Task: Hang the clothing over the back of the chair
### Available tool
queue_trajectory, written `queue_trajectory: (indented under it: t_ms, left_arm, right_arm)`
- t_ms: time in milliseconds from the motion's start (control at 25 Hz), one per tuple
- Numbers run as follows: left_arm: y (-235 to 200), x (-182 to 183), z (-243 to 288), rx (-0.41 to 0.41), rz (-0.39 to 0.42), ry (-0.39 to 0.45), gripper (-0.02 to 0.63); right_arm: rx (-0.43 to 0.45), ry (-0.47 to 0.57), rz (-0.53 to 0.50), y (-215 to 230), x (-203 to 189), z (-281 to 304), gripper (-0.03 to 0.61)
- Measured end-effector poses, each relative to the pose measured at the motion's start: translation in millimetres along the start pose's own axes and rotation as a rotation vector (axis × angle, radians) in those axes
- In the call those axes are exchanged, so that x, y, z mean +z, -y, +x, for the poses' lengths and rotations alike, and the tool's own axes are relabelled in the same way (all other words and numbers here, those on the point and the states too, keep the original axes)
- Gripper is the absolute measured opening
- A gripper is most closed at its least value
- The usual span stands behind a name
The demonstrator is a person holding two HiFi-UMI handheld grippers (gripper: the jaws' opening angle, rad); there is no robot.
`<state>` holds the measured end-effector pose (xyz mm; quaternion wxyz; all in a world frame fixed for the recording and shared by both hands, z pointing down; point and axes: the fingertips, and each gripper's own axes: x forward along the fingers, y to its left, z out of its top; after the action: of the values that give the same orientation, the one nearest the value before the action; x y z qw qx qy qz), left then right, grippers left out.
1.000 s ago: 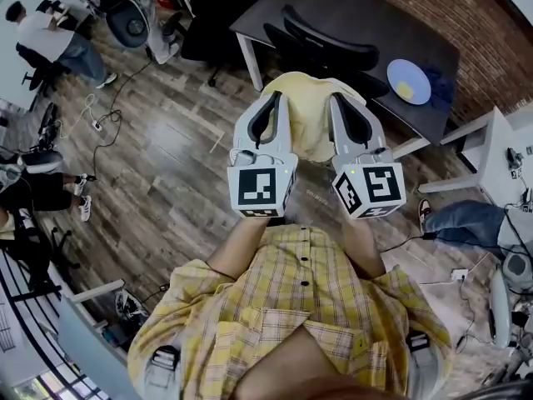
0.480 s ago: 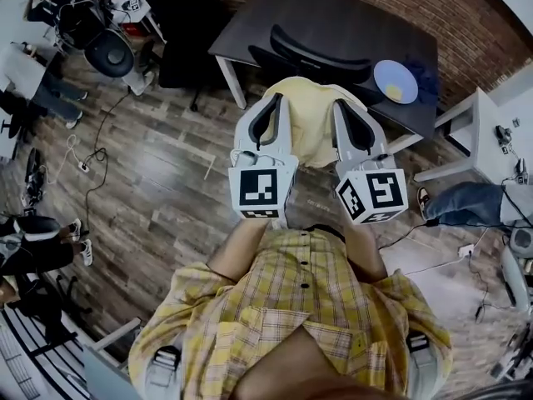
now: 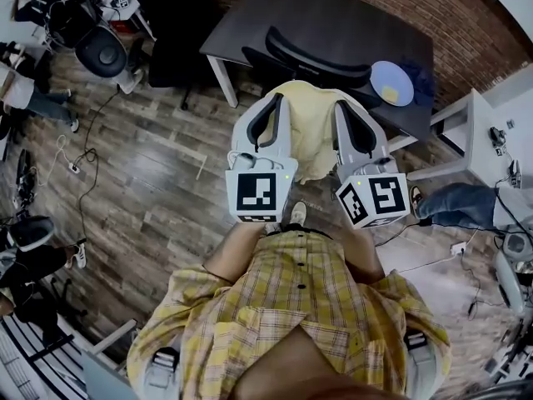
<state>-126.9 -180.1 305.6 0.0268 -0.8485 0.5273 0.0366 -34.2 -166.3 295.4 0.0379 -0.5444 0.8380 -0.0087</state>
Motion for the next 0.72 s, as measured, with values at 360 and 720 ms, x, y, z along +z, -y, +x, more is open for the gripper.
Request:
queue_trajectory:
  t_ms: [360, 720]
  left_arm:
    - [7, 17, 33, 0.011, 0.011, 0.041, 0.003]
    - [17, 39, 73, -0.016, 0.061, 0.084, 0.003]
  right_arm:
    - [0.028, 0.033, 0.007, 30, 19, 12, 0.012]
    - [0.02, 0.094, -0.031, 57, 50, 29, 0.012]
